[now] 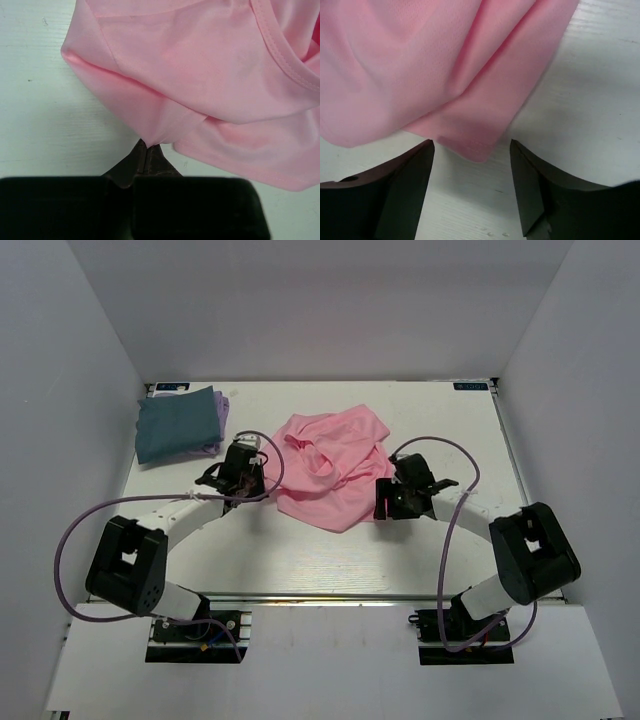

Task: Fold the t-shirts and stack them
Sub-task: Flatten out the tshirt

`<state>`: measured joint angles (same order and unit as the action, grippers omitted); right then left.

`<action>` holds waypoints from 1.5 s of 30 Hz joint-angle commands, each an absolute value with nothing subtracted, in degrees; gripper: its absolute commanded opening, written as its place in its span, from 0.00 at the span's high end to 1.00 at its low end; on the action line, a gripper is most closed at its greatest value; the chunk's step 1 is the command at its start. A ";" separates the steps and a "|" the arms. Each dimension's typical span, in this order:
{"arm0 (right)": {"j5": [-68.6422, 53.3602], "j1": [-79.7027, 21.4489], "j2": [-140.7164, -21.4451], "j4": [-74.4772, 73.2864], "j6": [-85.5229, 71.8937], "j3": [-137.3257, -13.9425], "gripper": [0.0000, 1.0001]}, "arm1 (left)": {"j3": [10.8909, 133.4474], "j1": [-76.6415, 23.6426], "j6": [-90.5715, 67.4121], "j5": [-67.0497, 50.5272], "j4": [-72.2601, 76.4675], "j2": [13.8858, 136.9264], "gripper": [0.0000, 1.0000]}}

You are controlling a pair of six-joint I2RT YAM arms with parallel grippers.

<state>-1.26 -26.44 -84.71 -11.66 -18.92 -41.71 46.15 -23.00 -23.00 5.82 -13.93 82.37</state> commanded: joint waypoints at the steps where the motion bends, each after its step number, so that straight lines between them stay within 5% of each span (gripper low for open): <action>1: -2.02 -27.51 -87.96 -8.97 -20.21 -43.15 0.33 | 44.83 -23.20 -23.29 4.22 -13.89 78.67 1.00; 5: -1.32 -28.04 -89.03 -8.35 -20.30 -44.12 0.81 | 45.43 -23.20 -23.29 3.70 -15.55 76.03 1.00; 6: -0.80 -28.12 -88.86 -8.00 -20.39 -44.21 1.00 | 45.44 -23.20 -23.29 3.17 -15.56 74.55 1.00; 15: 16.67 -27.51 -72.00 -12.04 -18.55 -48.42 1.00 | 51.83 -23.20 -22.15 4.74 -19.06 62.50 1.00; 25: 36.90 -26.63 -56.00 -19.76 -13.89 -62.57 1.00 | 68.10 -22.59 -23.20 24.31 -28.99 57.83 1.00; 38: 55.19 -26.28 -48.43 -21.71 -0.97 -83.84 1.00 | 80.33 -22.59 -24.95 41.38 -39.28 52.57 1.00; 45: 57.31 -26.45 -47.19 -21.71 2.90 -87.80 1.00 | 78.49 -22.59 -24.18 39.38 -37.72 50.01 1.00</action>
<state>53.69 -26.33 -46.61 -22.76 -0.38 -86.39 78.04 -22.94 -24.51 38.83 -37.78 50.11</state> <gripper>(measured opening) 0.008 0.026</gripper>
